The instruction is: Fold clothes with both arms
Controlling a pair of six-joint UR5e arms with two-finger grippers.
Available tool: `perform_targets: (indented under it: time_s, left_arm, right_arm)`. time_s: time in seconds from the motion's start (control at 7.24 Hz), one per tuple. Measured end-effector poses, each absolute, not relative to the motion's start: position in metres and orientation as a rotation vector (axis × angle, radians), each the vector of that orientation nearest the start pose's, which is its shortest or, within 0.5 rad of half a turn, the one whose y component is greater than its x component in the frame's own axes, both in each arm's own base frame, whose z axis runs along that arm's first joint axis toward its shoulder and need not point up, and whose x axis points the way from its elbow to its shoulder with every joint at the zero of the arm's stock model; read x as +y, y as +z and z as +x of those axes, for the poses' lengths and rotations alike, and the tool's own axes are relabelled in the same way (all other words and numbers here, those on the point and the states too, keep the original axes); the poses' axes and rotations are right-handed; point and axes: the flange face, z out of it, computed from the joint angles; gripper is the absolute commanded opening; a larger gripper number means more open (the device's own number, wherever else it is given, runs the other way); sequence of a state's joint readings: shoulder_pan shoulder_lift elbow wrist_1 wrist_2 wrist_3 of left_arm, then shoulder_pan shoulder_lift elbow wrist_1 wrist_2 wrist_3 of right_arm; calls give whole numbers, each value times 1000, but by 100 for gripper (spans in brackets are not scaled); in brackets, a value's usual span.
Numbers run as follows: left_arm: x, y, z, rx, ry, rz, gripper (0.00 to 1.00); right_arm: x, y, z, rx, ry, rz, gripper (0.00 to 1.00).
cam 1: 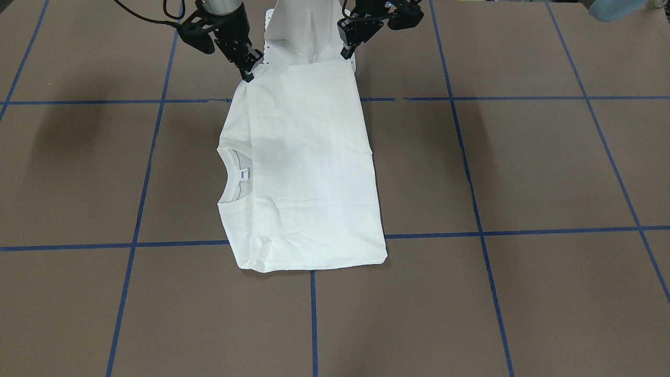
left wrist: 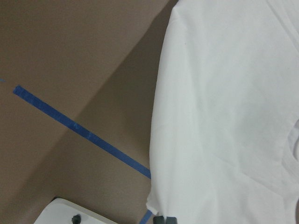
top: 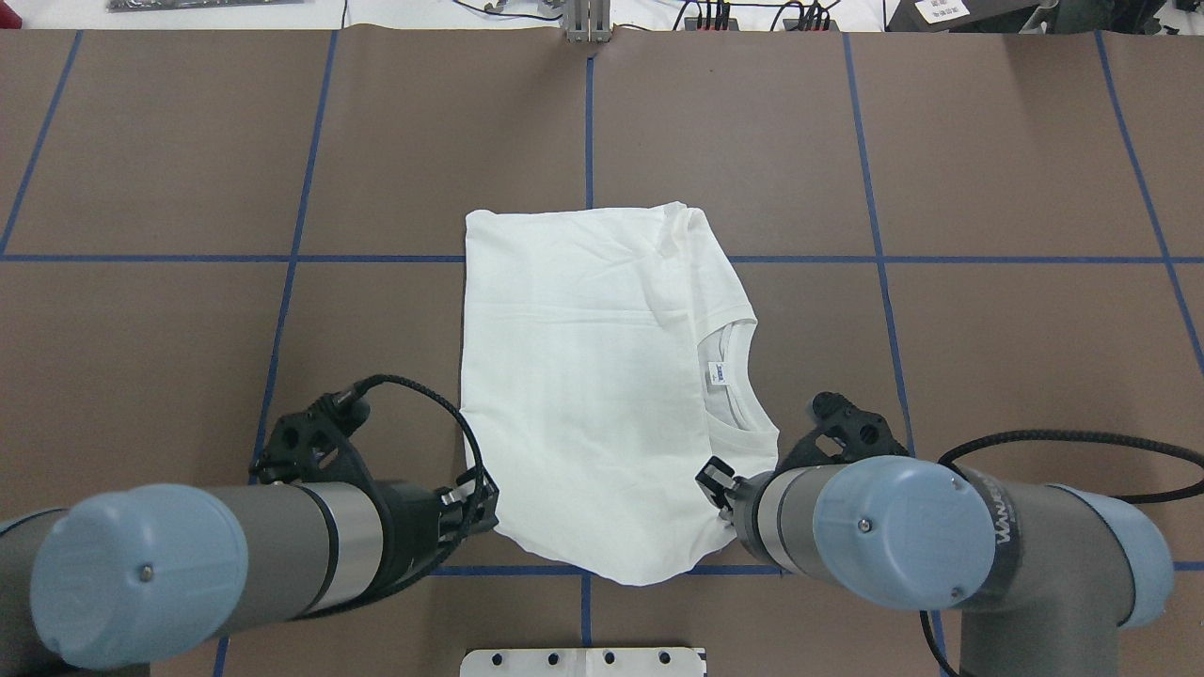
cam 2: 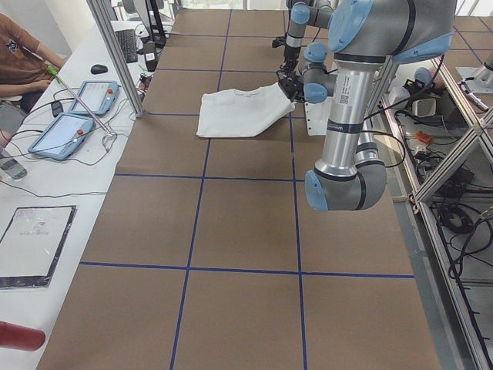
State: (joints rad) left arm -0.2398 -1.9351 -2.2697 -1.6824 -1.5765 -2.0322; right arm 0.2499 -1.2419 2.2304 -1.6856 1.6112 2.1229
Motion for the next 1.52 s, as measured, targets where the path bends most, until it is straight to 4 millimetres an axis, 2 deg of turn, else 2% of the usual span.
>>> perform_targets:
  time_s: [0.14, 0.55, 0.83, 1.11, 1.24, 1.38, 1.52]
  left_arm:
    - [-273, 161, 417, 1179, -606, -61, 0]
    - [-379, 173, 419, 1120, -588, 120, 0]
    - [-424, 193, 433, 1110, -588, 178, 0]
    - [-457, 211, 455, 1117, -601, 200, 0]
    - [-473, 221, 462, 1109, -615, 208, 32]
    - [-496, 234, 470, 1093, -624, 225, 71]
    - [-525, 254, 474, 1070, -626, 255, 100]
  right_arm:
    - [-277, 219, -438, -889, 734, -152, 0]
    - [-400, 200, -444, -869, 727, -117, 0]
    - [-464, 196, -464, -820, 698, -78, 0]
    - [-515, 201, -488, -769, 654, -52, 0]
    - [-545, 214, -500, -772, 636, -56, 17]
    - [-572, 232, -510, -785, 624, -61, 99]
    - [-597, 252, -519, -794, 594, -49, 100]
